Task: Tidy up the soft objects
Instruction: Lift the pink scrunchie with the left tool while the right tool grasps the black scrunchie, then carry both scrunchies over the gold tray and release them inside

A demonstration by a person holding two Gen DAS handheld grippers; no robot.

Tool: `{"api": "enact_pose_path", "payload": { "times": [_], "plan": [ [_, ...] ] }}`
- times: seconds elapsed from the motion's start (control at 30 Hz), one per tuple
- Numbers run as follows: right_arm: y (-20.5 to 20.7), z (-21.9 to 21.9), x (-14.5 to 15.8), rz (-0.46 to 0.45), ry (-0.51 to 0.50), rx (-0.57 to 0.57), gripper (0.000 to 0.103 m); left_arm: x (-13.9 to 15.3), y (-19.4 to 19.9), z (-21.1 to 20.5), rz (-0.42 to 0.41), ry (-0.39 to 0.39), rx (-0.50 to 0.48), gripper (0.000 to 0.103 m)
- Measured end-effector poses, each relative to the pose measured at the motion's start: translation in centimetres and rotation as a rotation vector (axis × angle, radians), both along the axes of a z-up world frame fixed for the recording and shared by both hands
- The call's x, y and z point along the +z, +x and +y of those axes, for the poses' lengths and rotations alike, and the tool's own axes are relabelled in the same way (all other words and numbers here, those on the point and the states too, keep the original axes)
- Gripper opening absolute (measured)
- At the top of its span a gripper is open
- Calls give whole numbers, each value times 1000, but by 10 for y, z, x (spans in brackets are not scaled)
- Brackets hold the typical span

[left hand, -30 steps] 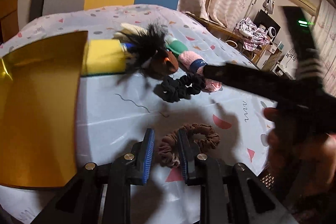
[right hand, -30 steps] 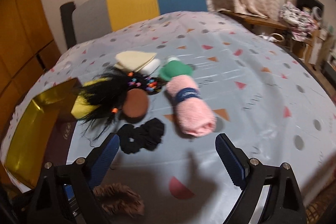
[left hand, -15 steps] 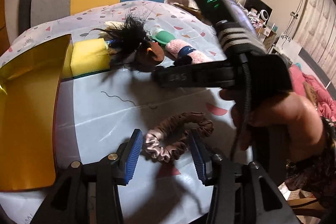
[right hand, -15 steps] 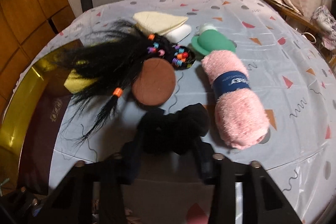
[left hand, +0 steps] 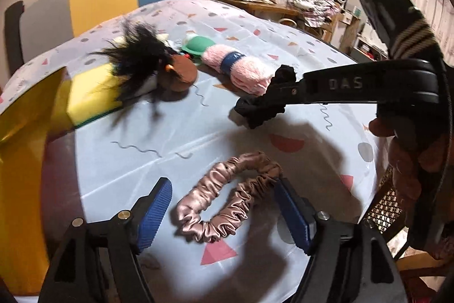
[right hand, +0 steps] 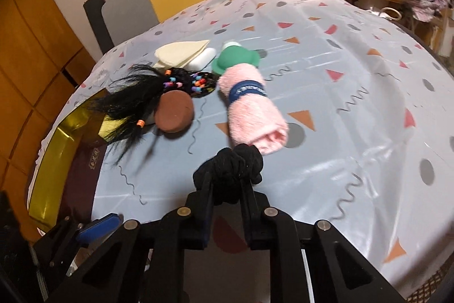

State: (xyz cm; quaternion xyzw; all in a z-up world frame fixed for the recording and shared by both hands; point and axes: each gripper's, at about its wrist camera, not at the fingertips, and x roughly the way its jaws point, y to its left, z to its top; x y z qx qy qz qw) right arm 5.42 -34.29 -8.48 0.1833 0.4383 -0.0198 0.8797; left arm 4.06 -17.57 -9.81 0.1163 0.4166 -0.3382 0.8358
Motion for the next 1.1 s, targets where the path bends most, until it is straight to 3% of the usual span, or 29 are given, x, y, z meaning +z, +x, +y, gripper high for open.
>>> {"api": "enact_pose_path", "payload": {
  "times": [0.03,0.07,0.13,0.2,0.33,0.57,0.8,0.97,1.1],
  "plan": [
    [-3,-2,-1,0,7,-9,18,-2,1,-1,14,6,2,60],
    [-3,-3,-3,2,16,-19,18,-2,1,-1,9,11,7,56],
    [-3,-6,-7,16,37,-33,18,-2,-3,-2,-13,30,-1,36],
    [-5,-6,-8,17,49,-36,18,1,-7,0,-1,20,-6,27],
    [-6,0,-6,3,52,-21,18,9,-2,10,68,-71,14,26],
    [-12,10,12,-55,28,-18,14,42,0,33,66,-193,45,26],
    [-19,24,28,-104,19,9,12,74,22,91,55,-278,168,26],
    [-22,35,39,-131,15,26,12,84,47,140,41,-303,294,26],
    [-22,48,47,-147,32,51,12,81,73,178,27,-264,407,26]
  ]
}}
